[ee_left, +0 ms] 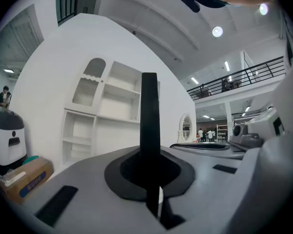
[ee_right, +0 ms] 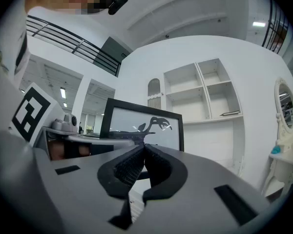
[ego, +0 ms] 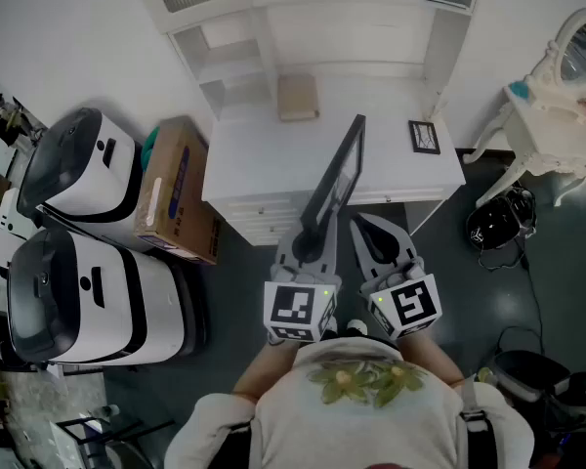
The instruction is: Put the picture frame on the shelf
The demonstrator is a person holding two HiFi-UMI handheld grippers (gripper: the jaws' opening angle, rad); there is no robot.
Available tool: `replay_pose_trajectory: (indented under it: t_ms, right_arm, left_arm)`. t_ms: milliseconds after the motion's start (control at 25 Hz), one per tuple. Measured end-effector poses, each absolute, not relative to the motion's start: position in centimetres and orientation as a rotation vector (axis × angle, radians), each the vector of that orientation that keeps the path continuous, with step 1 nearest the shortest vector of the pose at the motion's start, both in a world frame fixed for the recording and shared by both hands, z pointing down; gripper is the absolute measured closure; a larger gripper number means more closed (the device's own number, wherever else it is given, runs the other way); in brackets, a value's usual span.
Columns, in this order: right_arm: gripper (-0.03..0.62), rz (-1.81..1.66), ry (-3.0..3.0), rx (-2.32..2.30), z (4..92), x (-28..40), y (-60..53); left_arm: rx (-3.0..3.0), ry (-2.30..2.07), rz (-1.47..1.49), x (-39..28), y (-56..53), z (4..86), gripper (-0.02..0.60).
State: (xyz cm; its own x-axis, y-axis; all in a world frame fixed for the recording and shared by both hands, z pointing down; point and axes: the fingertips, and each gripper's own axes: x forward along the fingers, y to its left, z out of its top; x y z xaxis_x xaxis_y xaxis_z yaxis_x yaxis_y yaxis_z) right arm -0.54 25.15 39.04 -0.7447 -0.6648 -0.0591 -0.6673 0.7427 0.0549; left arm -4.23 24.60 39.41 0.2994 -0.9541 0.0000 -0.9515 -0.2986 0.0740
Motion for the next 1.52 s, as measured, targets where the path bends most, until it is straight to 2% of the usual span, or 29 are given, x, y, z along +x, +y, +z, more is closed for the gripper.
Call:
replay_pose_trajectory:
  t_ms: [880, 1520]
  right_arm:
    - [0.563, 0.012, 2.851, -1.225, 41.2, -2.3, 24.7]
    - [0.563, 0.0, 2.86, -1.164, 41.2, -2.8, 16.8]
  left_arm:
    - [2.522, -1.766, -0.068, -7.1, 23.0, 40.6, 0.548]
    - [2.475, -1.84, -0.098, -7.9, 15.4, 40.0, 0.548]
